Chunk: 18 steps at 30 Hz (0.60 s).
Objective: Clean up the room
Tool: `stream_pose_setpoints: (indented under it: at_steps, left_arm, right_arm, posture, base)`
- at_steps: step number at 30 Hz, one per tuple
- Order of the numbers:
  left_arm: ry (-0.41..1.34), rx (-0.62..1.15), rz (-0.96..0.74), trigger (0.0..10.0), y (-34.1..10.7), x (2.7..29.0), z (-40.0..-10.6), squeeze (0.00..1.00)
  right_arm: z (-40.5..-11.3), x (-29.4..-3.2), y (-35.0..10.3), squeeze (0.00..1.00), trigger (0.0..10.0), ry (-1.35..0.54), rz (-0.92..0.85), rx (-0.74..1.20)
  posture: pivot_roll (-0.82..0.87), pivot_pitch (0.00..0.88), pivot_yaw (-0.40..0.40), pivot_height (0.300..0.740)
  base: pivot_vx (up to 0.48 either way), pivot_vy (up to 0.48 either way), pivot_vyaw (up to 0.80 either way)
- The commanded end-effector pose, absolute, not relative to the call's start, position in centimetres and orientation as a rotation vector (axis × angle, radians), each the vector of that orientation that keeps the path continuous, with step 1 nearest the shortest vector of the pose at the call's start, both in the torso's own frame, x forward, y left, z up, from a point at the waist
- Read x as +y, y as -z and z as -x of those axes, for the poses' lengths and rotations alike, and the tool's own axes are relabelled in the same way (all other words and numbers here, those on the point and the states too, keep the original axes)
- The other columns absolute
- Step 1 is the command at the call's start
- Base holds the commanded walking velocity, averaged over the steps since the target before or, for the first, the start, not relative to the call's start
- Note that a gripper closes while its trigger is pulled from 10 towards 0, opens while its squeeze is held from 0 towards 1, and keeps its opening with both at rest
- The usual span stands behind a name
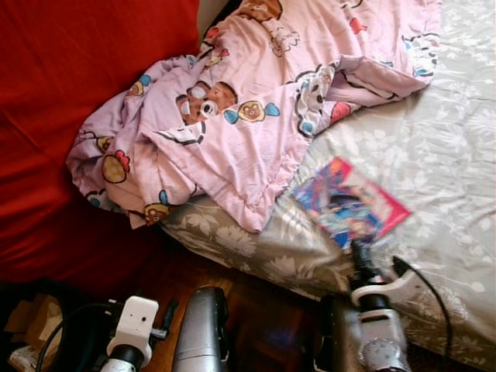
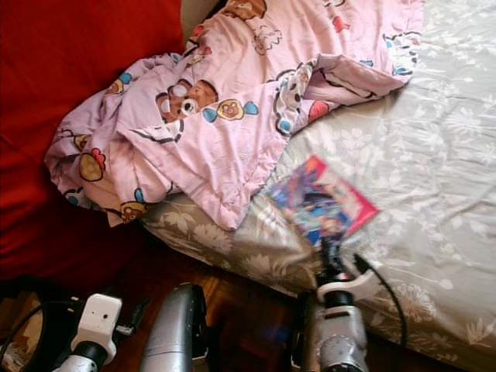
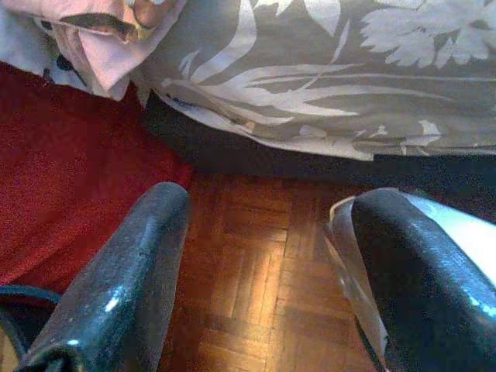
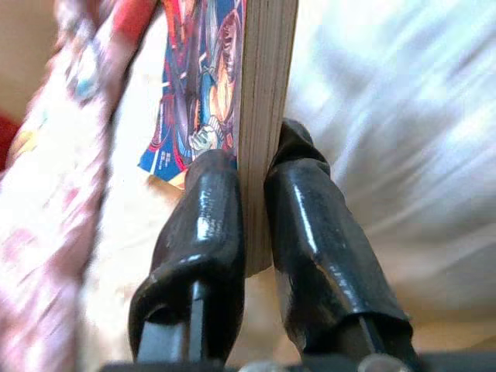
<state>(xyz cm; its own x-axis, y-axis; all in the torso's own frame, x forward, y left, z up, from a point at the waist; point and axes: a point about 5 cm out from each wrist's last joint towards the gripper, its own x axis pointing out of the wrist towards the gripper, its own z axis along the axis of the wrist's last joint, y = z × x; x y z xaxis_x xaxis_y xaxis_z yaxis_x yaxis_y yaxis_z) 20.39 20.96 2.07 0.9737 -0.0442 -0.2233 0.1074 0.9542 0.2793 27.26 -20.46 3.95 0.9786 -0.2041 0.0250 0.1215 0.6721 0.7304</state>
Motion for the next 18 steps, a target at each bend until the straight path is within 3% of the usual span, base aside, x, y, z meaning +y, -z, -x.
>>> stream_pose_setpoints:
  at_steps: [1, 5, 11, 12, 13, 18]
  left_arm:
    - [0.062, 0.263, -0.3, 10.0, -0.9, 21.5, -19.5, 0.0]
    - [0.06, 0.261, -0.299, 10.0, -0.8, 21.4, -19.8, 0.0]
    - [0.035, 0.244, -0.276, 10.0, -0.3, 21.2, -21.2, 0.0]
    - [0.009, 0.241, -0.244, 10.0, -0.2, 21.2, -21.6, 0.0]
    - [-0.019, 0.234, -0.211, 10.0, -0.3, 21.3, -22.1, 0.0]
    - [-0.097, 0.208, -0.115, 10.0, -0.8, 21.2, -23.4, 0.0]
  right_arm:
    - [-26.2, -17.9, -3.4, 0.0, 0.0, 0.214, -0.841, -0.082]
    - [-26.3, -17.9, -3.9, 0.0, 0.0, 0.198, -0.782, -0.083]
    - [-26.6, -17.3, -4.7, 0.0, 0.0, 0.122, -0.482, -0.021]
    - [-27.0, -16.7, -5.0, 0.0, 1.0, 0.068, -0.43, -0.013]
    - [-27.4, -16.4, -5.4, 0.0, 10.0, 0.026, -0.391, -0.017]
    - [-28.4, -16.6, -6.3, 0.0, 10.0, -0.015, -0.308, -0.015]
  posture:
    - [0.15, 0.214, 0.061, 0.589]
    - [0.15, 0.208, 0.058, 0.589]
    - [0.11, 0.166, 0.029, 0.589]
    - [0.1, 0.156, 0.021, 0.589]
    - [0.08, 0.143, 0.01, 0.589]
    - [0.05, 0.108, -0.023, 0.589]
  base:
    - [0.0, 0.0, 0.0]
    - [0.0, 0.0, 0.0]
    - [0.0, 0.0, 0.0]
    - [0.0, 0.0, 0.0]
    - [0.0, 0.0, 0.0]
    - [0.0, 0.0, 0.0]
